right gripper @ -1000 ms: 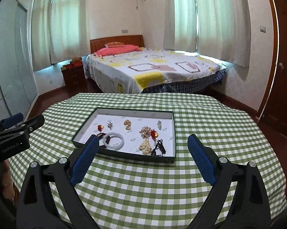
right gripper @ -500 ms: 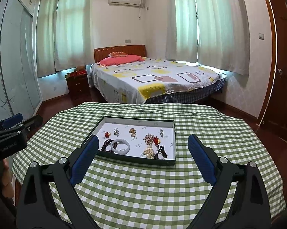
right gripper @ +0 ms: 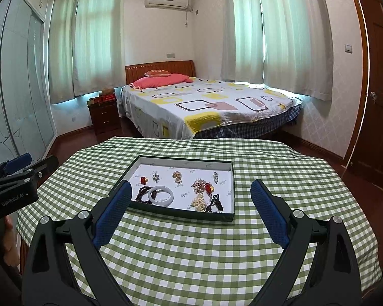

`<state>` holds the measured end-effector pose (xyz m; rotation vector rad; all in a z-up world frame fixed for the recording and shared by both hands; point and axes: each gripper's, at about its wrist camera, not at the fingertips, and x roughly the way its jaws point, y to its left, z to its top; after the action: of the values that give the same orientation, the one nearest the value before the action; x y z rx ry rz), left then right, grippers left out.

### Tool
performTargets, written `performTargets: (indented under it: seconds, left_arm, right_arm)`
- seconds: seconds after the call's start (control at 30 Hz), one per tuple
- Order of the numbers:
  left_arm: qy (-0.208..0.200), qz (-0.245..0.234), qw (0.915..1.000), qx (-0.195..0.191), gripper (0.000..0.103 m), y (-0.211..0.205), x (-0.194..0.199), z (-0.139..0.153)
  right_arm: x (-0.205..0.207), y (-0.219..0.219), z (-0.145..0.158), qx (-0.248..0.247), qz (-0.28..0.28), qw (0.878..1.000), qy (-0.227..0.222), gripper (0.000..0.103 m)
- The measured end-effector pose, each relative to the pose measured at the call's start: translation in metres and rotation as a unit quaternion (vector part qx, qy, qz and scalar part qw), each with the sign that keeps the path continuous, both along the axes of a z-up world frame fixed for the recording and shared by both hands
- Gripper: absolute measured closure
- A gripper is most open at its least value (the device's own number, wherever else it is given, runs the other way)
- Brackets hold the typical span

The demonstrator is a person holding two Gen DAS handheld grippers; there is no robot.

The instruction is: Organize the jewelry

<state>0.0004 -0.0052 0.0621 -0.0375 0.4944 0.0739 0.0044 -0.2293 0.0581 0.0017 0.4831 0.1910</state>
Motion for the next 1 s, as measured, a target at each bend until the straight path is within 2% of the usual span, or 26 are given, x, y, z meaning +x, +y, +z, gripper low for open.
performTargets:
  seconds: [1.0]
  left_arm:
    - [0.004, 0.003, 1.0, -0.005, 0.018, 0.0013, 0.0009, -0.0015]
  right_arm:
    - [0.0001, 0.0004, -0.0008, 0.0, 0.001, 1.0, 0.002, 0.011]
